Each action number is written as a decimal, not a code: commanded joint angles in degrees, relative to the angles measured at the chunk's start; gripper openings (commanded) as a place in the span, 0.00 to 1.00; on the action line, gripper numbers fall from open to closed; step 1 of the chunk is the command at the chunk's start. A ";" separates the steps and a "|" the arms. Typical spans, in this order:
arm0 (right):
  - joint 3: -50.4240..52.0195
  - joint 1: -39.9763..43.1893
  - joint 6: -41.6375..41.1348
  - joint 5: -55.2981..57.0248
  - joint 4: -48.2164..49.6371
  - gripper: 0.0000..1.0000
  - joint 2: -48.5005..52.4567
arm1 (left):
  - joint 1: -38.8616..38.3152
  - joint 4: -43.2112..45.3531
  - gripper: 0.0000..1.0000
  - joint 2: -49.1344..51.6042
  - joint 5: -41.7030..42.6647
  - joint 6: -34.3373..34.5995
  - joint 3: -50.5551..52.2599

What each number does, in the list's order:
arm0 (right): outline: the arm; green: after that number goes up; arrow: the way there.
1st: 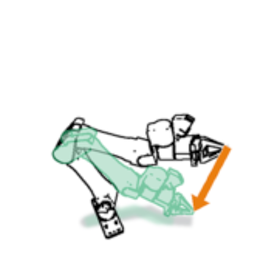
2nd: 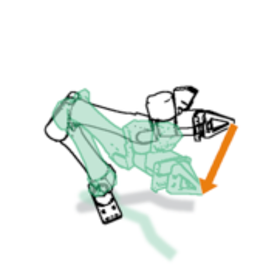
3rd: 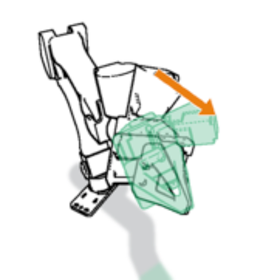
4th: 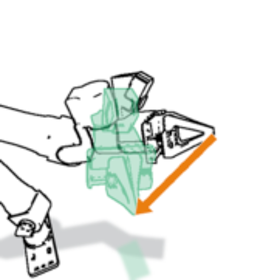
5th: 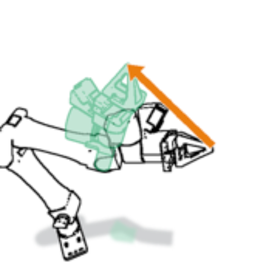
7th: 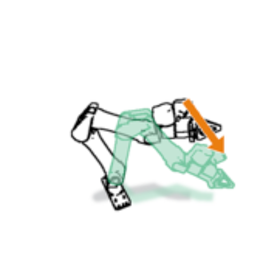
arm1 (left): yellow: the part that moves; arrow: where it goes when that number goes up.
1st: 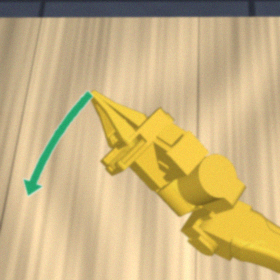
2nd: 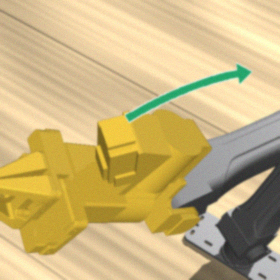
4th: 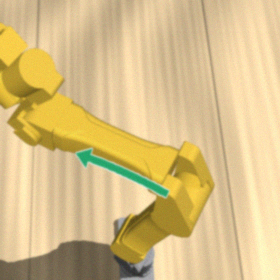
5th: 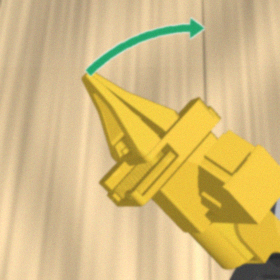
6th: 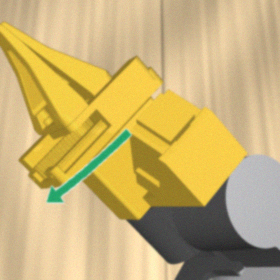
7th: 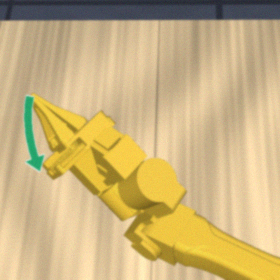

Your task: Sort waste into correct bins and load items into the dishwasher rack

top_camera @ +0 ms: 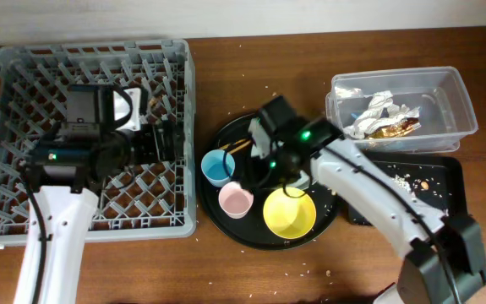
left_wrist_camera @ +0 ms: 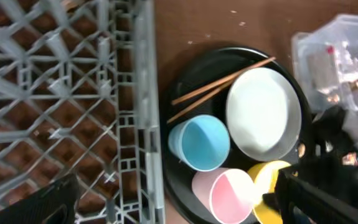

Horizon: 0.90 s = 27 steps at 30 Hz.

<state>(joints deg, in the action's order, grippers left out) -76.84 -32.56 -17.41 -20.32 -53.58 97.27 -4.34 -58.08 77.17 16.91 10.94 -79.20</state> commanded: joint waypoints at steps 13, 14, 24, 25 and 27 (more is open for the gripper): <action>-0.35 0.79 -7.93 2.95 0.87 0.04 -4.87 | 1.25 0.28 0.99 0.02 10.21 2.73 -0.72; -3.74 3.04 -5.33 2.89 -2.47 0.04 -6.88 | 1.25 2.12 0.99 0.02 15.61 2.73 -0.72; -17.51 16.83 31.95 -54.34 0.63 0.04 -11.74 | 1.01 18.62 0.99 0.02 68.46 2.75 -0.72; -17.51 16.85 31.45 -54.29 2.12 0.04 -11.74 | 0.96 18.62 0.95 0.02 71.76 2.75 -0.72; -17.51 16.85 28.92 -51.74 5.84 0.04 -11.72 | 0.11 18.36 0.84 -0.04 73.29 5.79 -0.72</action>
<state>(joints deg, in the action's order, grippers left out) -93.76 -16.16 12.45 -71.33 -50.06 85.56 -3.25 -39.59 77.32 85.45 14.15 -79.35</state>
